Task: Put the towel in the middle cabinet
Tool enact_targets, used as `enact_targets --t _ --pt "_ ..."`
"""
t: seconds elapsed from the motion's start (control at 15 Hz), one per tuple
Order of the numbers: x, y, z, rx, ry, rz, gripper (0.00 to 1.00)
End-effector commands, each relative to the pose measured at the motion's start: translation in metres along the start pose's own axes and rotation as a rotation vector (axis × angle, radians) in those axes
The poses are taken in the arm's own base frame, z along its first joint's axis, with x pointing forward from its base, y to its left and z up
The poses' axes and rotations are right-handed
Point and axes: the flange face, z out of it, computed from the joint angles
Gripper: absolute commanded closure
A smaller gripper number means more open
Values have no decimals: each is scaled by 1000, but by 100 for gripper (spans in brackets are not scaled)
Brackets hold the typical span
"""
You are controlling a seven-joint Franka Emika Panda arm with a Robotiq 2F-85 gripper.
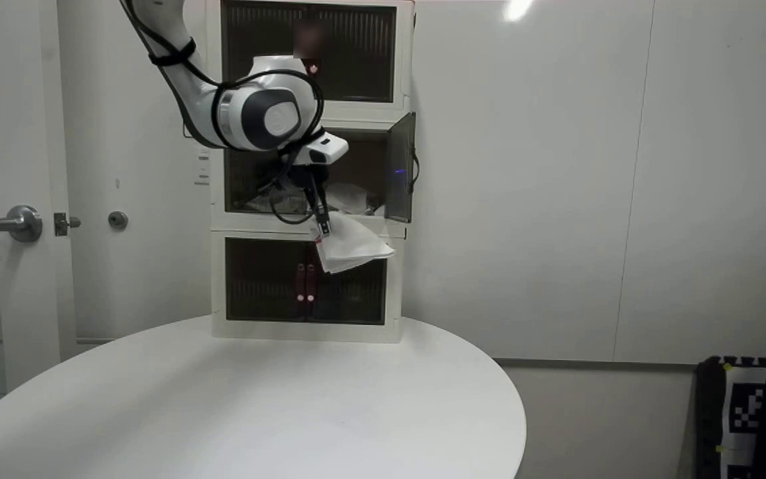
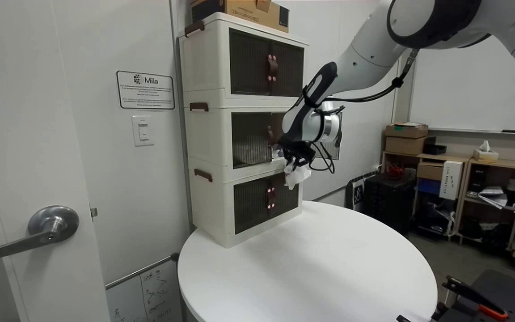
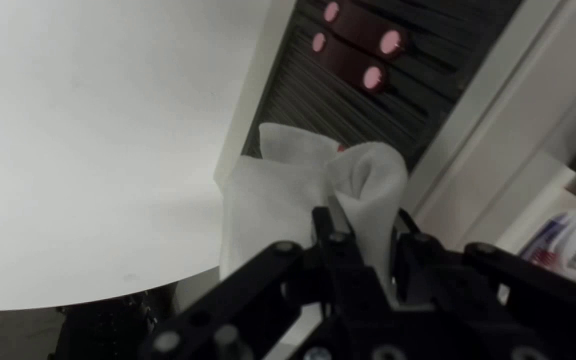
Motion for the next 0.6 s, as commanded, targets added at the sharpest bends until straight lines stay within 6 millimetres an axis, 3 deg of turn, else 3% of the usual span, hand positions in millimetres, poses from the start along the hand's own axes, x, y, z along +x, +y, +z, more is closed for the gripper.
enact_targets --t 0.0,0.53 --pt "18 -49 -1 37 42 71 91" --pt "27 -116 -20 123 127 249 91"
